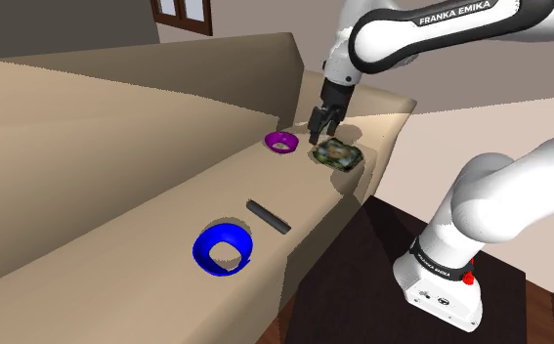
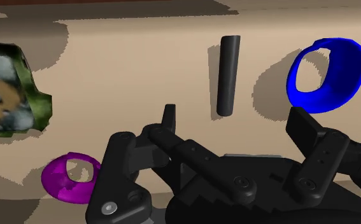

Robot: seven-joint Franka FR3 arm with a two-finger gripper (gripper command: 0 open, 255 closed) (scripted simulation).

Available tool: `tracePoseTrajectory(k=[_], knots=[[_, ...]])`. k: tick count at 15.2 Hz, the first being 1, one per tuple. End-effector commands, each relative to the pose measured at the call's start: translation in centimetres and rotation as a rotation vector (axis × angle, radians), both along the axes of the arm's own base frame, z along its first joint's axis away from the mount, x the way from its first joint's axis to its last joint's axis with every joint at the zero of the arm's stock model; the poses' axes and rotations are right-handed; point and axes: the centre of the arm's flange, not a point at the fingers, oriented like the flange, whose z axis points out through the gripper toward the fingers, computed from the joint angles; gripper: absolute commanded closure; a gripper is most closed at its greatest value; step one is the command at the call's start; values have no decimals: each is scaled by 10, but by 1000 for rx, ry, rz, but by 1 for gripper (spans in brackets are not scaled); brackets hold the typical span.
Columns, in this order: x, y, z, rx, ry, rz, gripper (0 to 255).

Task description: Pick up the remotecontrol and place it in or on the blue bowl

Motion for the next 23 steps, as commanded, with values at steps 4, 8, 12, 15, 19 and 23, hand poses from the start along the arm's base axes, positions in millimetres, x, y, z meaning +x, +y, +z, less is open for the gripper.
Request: tracePoseTrajectory(k=[4,8,12,15,19,23], knots=[[19,21,-62,-3,10,-9,0],[36,35,-111,-6,19,-16,0],[52,48,-160,-9,28,-23,0],[64,59,-197,-11,35,-28,0],[79,72,-246,-14,45,-35,0],[93,83,-288,-16,53,-41,0]])
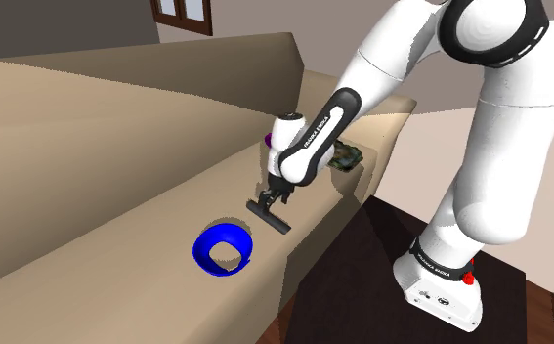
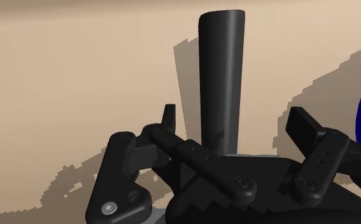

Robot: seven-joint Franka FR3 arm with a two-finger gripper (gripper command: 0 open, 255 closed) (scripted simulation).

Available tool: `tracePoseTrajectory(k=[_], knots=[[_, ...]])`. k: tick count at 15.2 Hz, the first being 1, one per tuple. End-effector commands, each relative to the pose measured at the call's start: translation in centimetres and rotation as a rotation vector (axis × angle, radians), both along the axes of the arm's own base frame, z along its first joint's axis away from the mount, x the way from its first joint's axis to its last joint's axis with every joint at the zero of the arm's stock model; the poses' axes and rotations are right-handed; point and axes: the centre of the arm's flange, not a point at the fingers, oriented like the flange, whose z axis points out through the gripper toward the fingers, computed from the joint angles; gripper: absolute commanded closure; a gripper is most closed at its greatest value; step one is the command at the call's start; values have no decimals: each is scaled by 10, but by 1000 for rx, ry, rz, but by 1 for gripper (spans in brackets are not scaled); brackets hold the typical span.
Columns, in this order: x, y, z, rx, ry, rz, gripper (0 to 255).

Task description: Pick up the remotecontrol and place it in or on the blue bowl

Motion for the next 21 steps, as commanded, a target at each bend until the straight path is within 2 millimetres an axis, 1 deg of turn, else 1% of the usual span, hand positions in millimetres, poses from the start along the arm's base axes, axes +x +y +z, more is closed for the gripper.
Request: tracePoseTrajectory(k=[1,8,15,16,21], knots=[[5,1,-16,-1,1,-2,0],[5,3,-51,-1,1,-2,0],[5,3,-51,-1,1,-2,0],[5,3,-51,-1,1,-2,255],[6,3,-50,-1,1,-2,255]])
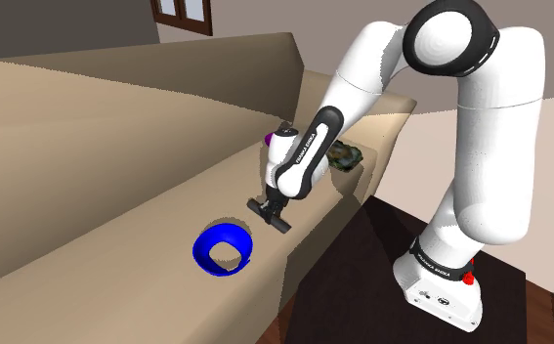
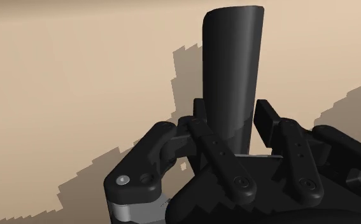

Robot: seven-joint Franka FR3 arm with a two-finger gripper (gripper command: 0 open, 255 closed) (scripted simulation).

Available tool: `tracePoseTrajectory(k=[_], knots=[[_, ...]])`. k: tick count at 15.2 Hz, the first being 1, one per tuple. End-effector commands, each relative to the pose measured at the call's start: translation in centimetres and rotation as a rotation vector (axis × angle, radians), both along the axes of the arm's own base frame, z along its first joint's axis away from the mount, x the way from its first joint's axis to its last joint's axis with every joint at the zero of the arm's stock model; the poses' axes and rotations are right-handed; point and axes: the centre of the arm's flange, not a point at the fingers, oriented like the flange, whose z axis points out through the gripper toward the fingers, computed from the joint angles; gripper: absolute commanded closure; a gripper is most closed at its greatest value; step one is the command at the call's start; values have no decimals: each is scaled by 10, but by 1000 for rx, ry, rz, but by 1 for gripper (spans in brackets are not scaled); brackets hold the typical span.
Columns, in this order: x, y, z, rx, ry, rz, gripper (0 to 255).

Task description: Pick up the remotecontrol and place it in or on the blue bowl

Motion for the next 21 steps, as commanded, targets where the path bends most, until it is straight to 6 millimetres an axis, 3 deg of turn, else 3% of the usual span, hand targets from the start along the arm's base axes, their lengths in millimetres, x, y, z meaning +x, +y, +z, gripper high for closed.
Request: tracePoseTrajectory(k=[1,4,21], knots=[[0,4,-1,2,0,7,255],[-1,3,-2,2,0,7,255],[-1,3,88,2,0,7,255]])
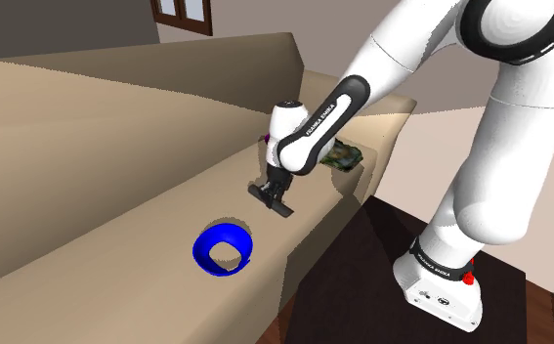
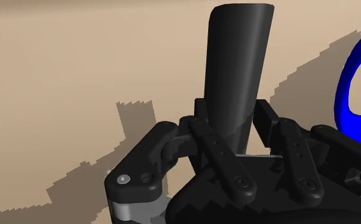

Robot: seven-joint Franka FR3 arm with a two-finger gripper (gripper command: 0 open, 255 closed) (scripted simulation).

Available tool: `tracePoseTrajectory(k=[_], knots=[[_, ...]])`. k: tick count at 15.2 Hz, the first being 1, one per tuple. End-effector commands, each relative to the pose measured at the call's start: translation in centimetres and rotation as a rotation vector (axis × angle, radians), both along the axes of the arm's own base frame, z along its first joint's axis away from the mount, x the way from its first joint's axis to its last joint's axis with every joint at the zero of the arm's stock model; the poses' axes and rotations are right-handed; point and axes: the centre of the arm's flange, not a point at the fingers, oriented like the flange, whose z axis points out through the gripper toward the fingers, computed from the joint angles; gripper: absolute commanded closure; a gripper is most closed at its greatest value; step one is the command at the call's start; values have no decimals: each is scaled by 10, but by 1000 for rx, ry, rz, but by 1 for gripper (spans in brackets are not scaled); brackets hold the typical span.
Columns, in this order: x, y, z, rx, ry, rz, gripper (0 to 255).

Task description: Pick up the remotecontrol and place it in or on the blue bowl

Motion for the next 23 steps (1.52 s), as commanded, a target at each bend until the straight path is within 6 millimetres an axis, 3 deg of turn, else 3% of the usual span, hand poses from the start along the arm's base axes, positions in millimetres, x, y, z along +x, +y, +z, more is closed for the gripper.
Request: tracePoseTrajectory(k=[1,11,23], knots=[[0,0,11,0,0,0,255],[0,0,61,0,0,0,255],[-4,158,53,0,0,0,255]])
